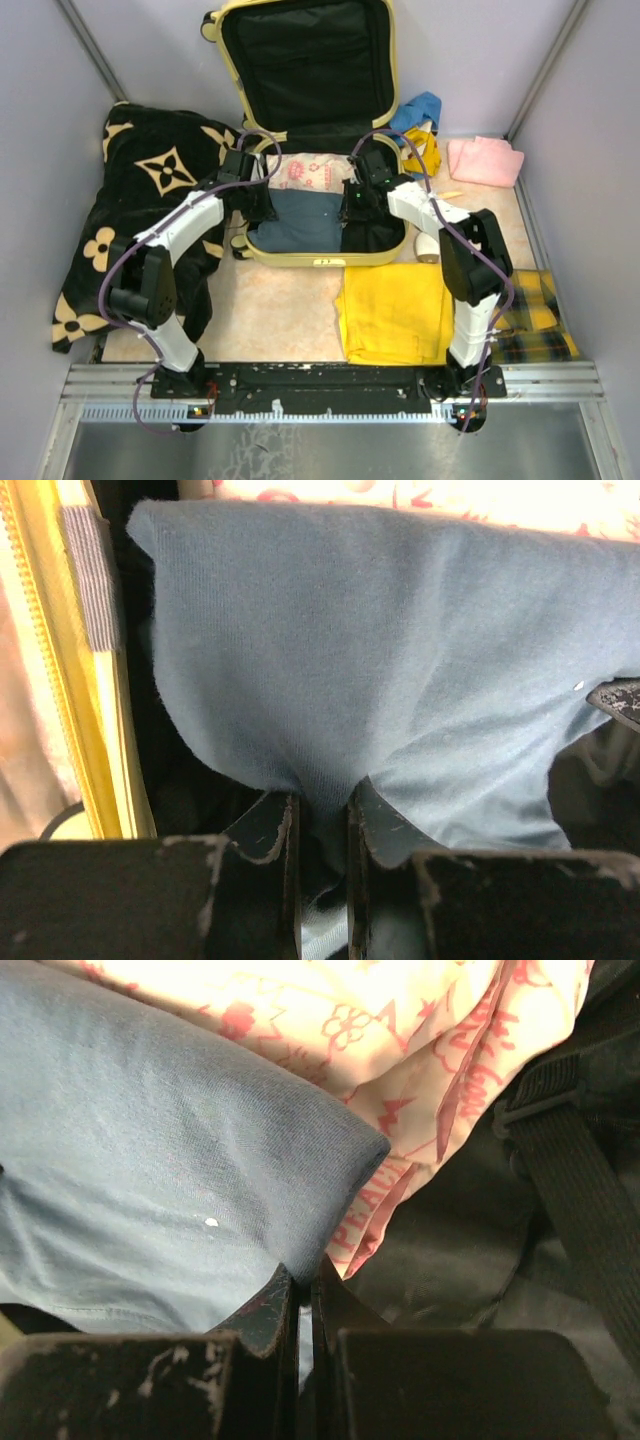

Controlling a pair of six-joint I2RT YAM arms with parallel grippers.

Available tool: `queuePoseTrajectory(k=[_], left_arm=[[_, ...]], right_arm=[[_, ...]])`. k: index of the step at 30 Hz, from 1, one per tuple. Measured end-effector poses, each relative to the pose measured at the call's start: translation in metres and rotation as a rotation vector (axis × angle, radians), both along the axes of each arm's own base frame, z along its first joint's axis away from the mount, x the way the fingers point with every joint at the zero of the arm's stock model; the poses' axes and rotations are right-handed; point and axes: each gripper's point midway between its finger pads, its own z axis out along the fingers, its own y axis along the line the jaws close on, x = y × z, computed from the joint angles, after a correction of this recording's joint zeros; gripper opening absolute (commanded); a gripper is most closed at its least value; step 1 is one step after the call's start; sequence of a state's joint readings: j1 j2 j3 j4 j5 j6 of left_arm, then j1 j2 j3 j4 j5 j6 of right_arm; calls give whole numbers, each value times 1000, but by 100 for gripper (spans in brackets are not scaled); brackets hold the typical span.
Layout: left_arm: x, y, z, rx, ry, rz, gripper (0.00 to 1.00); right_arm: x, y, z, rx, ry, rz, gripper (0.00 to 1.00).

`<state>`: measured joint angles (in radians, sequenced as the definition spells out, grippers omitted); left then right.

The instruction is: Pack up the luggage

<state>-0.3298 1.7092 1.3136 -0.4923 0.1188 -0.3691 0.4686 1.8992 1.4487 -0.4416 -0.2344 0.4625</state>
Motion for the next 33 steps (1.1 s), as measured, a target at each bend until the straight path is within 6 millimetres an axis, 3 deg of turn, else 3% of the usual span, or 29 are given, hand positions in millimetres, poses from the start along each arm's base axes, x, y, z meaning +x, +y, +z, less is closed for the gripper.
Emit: queuePoseTrajectory(k=[2,6,8,9,13,16,19,23,27,30,33], left_arm=[[4,2,-8,20,0,11,4],[9,6,-27,57,21,22,31],[10,9,-37,82,39,25,58],[10,10,-41,95,44,25,66],[9,7,-36,109,28,7,85],[8,7,-21,110,-7,-20,90],[7,16,8,128,-80,-47,99],[5,24,49,142,-185,-99,100],[1,22,75,159,-271,-193,100],[-6,18,86,169,-312,-290,100],[-16,11,98,163,-346,-396,100]], right_arm=[[4,1,-9,-13,-6,16,0],[12,4,-24,-30,-18,44,3],[11,4,-26,-33,-21,59,14],[11,4,-26,-33,-24,68,22],[12,4,-20,-43,-41,116,63],[12,3,-14,-45,-55,149,79],[8,-1,-2,-48,-82,188,88],[4,-7,37,-38,-174,248,98],[-2,-21,91,-13,-304,292,99],[-6,-43,135,18,-402,297,99],[-9,-77,173,44,-482,265,99]])
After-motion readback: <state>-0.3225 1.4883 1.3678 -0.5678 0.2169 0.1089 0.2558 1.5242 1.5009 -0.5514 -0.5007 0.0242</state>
